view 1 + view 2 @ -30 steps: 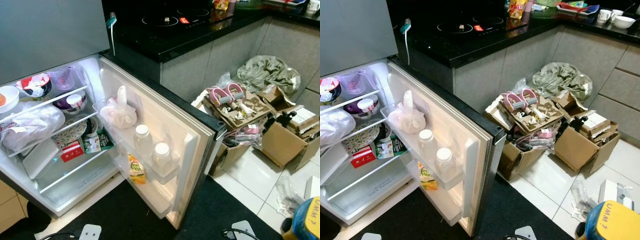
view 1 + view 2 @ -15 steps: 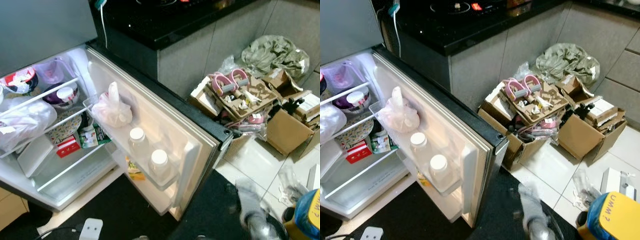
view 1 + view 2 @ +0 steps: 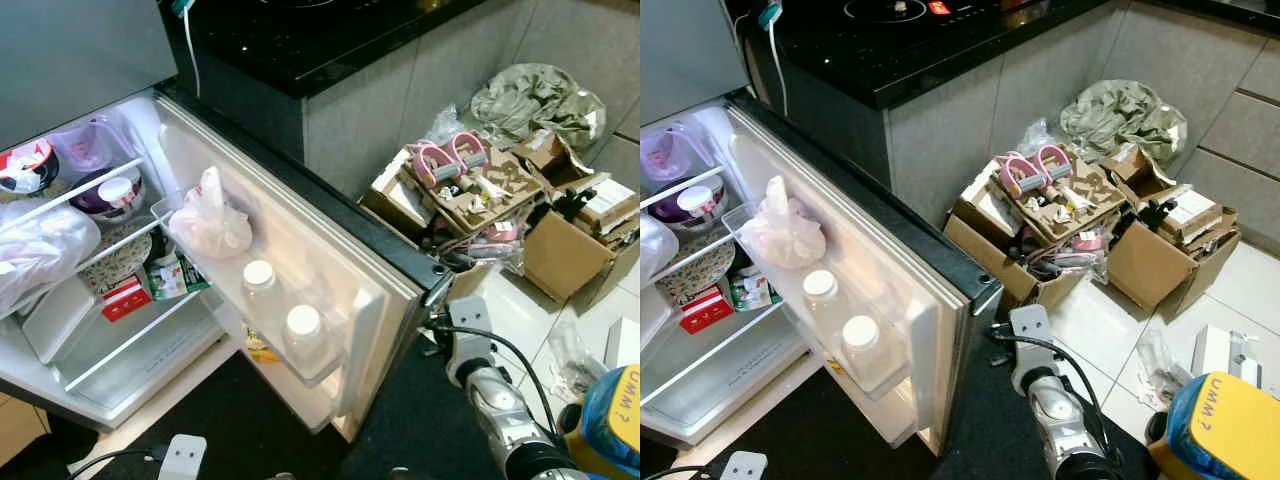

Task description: Restocking fridge

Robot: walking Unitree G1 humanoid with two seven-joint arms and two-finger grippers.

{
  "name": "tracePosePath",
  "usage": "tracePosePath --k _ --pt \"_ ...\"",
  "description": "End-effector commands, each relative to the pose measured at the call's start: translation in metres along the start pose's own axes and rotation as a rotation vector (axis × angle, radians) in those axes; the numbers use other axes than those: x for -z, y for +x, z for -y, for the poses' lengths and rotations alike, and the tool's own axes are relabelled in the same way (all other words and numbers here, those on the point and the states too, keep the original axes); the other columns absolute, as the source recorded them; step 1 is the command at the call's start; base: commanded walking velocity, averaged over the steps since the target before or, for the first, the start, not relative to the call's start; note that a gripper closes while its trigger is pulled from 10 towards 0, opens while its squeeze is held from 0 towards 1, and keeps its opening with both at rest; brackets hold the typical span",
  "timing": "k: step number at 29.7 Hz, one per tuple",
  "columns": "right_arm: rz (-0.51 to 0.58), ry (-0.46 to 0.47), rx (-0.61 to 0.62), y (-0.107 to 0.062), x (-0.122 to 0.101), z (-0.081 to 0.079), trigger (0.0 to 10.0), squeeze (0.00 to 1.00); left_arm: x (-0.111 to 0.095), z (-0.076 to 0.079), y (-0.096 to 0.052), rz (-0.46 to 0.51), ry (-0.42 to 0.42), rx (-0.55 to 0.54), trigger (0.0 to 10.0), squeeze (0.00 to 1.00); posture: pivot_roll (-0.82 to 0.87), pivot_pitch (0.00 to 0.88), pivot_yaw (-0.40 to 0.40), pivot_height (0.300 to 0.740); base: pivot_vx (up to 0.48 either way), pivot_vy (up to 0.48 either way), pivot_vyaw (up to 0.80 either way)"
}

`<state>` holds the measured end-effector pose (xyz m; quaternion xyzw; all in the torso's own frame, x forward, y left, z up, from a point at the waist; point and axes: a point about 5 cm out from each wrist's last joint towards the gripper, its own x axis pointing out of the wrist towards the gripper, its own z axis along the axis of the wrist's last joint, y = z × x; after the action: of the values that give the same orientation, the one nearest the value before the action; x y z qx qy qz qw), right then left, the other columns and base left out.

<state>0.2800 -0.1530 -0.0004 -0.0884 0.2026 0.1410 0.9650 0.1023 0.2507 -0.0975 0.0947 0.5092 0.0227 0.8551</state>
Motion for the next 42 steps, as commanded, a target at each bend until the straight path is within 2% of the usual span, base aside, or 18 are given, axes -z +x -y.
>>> tracePosePath --k 1,3,4,6,11,12,13,18,22,24,25,28,30,32,36,38,42 --pt "0.084 -0.045 -0.115 0.008 -0.023 -0.021 10.0 0.0 0.007 -0.001 -0.002 -0.025 0.0 0.0 10.0 0.0 -0.01 0.069 -0.02 0.74 0.0 0.0 0.0" --pt "0.12 -0.091 -0.227 0.009 -0.033 -0.04 10.0 0.0 0.007 0.0 -0.001 -0.025 -0.003 0.0 10.0 0.0 0.0 0.067 -0.022 0.74 0.0 0.0 0.0" --pt "0.12 -0.091 -0.227 0.009 -0.033 -0.04 10.0 0.0 0.007 0.0 -0.001 -0.025 -0.003 0.0 10.0 0.0 0.0 0.067 -0.022 0.74 0.0 0.0 0.0" --pt "0.159 -0.147 -0.331 0.011 -0.049 -0.063 10.0 0.0 0.007 0.0 -0.001 -0.026 -0.007 0.0 10.0 0.0 0.0 0.065 -0.023 0.74 0.0 0.0 0.0" --pt "0.235 -0.18 -0.487 0.007 -0.071 -0.096 10.0 0.0 0.007 0.0 -0.002 -0.028 -0.009 0.0 10.0 0.0 0.0 0.064 -0.026 0.74 0.0 0.0 0.0" --pt "0.235 -0.18 -0.487 0.007 -0.071 -0.096 10.0 0.0 0.007 0.0 -0.002 -0.028 -0.009 0.0 10.0 0.0 0.0 0.064 -0.026 0.74 0.0 0.0 0.0" --pt "0.274 -0.19 -0.548 0.002 -0.081 -0.107 10.0 0.0 0.008 0.001 -0.002 -0.029 -0.01 -0.002 10.0 0.0 0.01 0.064 -0.03 0.74 0.0 0.0 0.0" --pt "0.294 -0.195 -0.596 -0.003 -0.085 -0.111 10.0 0.0 0.008 0.001 -0.002 -0.03 -0.01 -0.002 10.0 0.0 0.01 0.064 -0.03 0.74 0.0 0.0 0.0" --pt "0.308 -0.176 -0.685 -0.014 -0.087 -0.116 10.0 0.0 0.008 0.002 -0.002 -0.031 -0.01 0.0 10.0 0.0 0.01 0.063 -0.032 0.74 0.0 0.0 0.0" --pt "0.335 -0.158 -0.785 -0.026 -0.093 -0.127 10.0 0.0 0.008 0.002 -0.002 -0.031 -0.009 0.001 10.0 0.0 0.01 0.063 -0.032 0.74 0.0 0.0 0.0" --pt "0.335 -0.158 -0.785 -0.026 -0.093 -0.127 10.0 0.0 0.008 0.002 -0.002 -0.031 -0.009 0.001 10.0 0.0 0.01 0.063 -0.032 0.74 0.0 0.0 0.0" --pt "0.388 -0.134 -0.906 -0.04 -0.11 -0.145 10.0 0.0 0.009 0.002 -0.002 -0.032 -0.01 0.002 10.0 0.0 0.01 0.056 -0.033 0.74 0.0 0.0 0.0" --pt "0.414 -0.153 -0.957 -0.045 -0.119 -0.157 10.0 0.0 0.009 0.002 -0.002 -0.033 -0.01 0.001 10.0 0.0 0.01 0.054 -0.031 0.74 0.0 0.0 0.0" --pt "0.428 -0.164 -0.98 -0.046 -0.124 -0.162 10.0 0.0 0.009 0.002 -0.002 -0.034 -0.008 0.001 10.0 0.0 0.02 0.048 -0.03 0.74 0.0 0.0 0.0" --pt "0.462 -0.178 -1.066 -0.048 -0.141 -0.187 10.0 0.0 0.01 0.001 -0.002 -0.036 0.003 0.001 10.0 0.0 0.03 0.044 -0.028 0.74 0.0 0.0 0.0" --pt "0.46 -0.193 -1.077 -0.048 -0.143 -0.192 10.0 0.0 0.01 0.001 -0.002 -0.036 0.004 0.001 10.0 0.0 0.03 0.047 -0.027 0.74 0.0 0.0 0.0" --pt "0.434 -0.254 -1.111 -0.05 -0.145 -0.219 10.0 0.0 0.012 0.001 -0.003 -0.039 -0.004 -0.001 10.0 0.0 0.04 0.061 -0.027 0.74 0.0 0.0 0.0"
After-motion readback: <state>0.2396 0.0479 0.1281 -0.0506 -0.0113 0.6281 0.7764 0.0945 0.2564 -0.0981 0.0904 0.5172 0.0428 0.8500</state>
